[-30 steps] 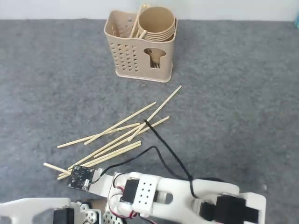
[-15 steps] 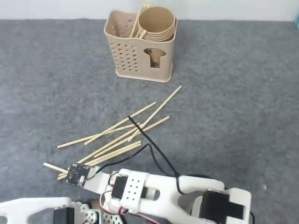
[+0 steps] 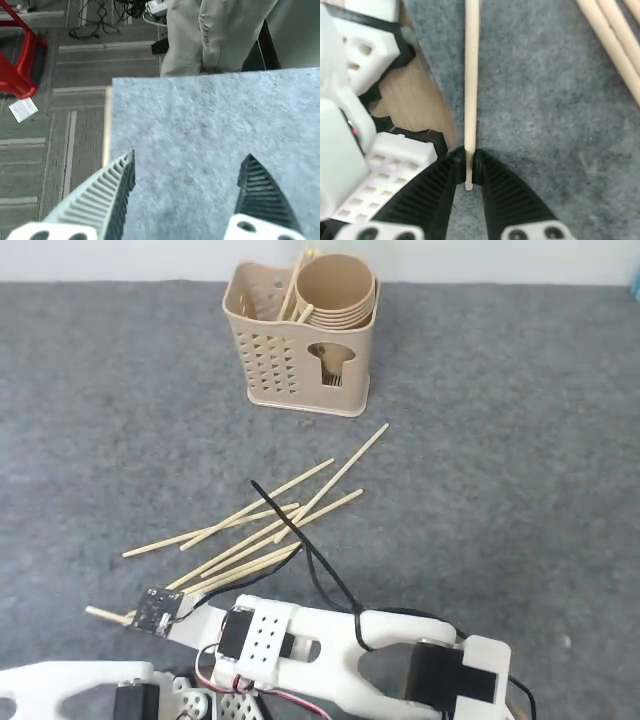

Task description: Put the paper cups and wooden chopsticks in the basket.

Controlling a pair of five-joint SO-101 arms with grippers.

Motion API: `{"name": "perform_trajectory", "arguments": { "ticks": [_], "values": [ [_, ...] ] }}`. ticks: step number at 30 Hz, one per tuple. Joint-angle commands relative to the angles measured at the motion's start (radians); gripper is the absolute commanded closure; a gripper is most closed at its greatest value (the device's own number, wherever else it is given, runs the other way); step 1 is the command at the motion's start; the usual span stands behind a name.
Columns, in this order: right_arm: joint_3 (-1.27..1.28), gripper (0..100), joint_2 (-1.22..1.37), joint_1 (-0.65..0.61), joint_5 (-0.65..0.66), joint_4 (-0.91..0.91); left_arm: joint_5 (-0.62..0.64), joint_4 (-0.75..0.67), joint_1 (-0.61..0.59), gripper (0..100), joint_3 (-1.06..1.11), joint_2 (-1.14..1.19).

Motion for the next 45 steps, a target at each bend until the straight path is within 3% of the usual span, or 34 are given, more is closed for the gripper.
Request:
{"name": "perform_trajectory", "arguments": {
  "ticks": [1,7,15,25,29,35,45],
  "values": [
    [-0.038,99.1,-0.016,0.038,0.012,0.012,0.018,0.101,0.048,68,-0.101,-0.014],
    [-0.038,99.1,-0.113,0.102,0.037,0.062,0.018,0.264,0.133,68,-0.170,-0.028],
    [0.089,99.1,-0.565,0.242,0.057,0.074,0.014,0.456,0.281,68,-0.166,-0.169],
    [0.284,99.1,-1.070,0.478,0.115,-0.007,0.018,0.463,0.519,68,-0.124,-0.325],
    [0.239,99.1,-1.096,0.567,0.112,0.027,0.017,0.463,0.631,68,0.074,-0.457],
    [0.218,99.1,-1.102,0.590,0.104,0.039,0.002,0.460,0.836,68,0.447,-0.783],
    [0.218,99.1,-1.109,0.720,0.061,0.039,-0.276,0.434,1.171,68,1.030,-1.231]
  ]
}}
